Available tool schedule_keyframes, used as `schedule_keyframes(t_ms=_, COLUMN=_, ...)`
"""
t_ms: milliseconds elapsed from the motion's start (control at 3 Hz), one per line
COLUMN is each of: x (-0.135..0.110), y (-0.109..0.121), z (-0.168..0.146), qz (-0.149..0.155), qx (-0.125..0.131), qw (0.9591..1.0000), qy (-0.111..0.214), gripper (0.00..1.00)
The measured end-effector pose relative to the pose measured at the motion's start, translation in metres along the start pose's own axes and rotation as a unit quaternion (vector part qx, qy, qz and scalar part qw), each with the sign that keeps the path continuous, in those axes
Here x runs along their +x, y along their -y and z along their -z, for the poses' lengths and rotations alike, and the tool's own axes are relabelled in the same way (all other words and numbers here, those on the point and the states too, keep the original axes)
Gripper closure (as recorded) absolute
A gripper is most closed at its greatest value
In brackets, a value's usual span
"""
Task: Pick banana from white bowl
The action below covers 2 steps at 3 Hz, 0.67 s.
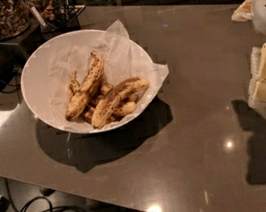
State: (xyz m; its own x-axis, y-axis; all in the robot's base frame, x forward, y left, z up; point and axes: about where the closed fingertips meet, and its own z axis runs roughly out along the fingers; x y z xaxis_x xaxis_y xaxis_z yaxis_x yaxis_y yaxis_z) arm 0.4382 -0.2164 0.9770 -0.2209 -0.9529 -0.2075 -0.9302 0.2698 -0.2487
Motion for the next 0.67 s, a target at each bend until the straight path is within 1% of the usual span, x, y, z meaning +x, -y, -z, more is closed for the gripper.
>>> schedule_keyframes(t_ms=333, x=0.000, y=0.000, z=0.000, qz=0.000, qx=0.000, qw=1.0000, qy=0.000, gripper=0.00)
schedule_keyframes(t_ms=667, x=-0.011, y=0.004, z=0.000, qz=0.023, qx=0.006, qw=0.9997, qy=-0.004, gripper=0.00)
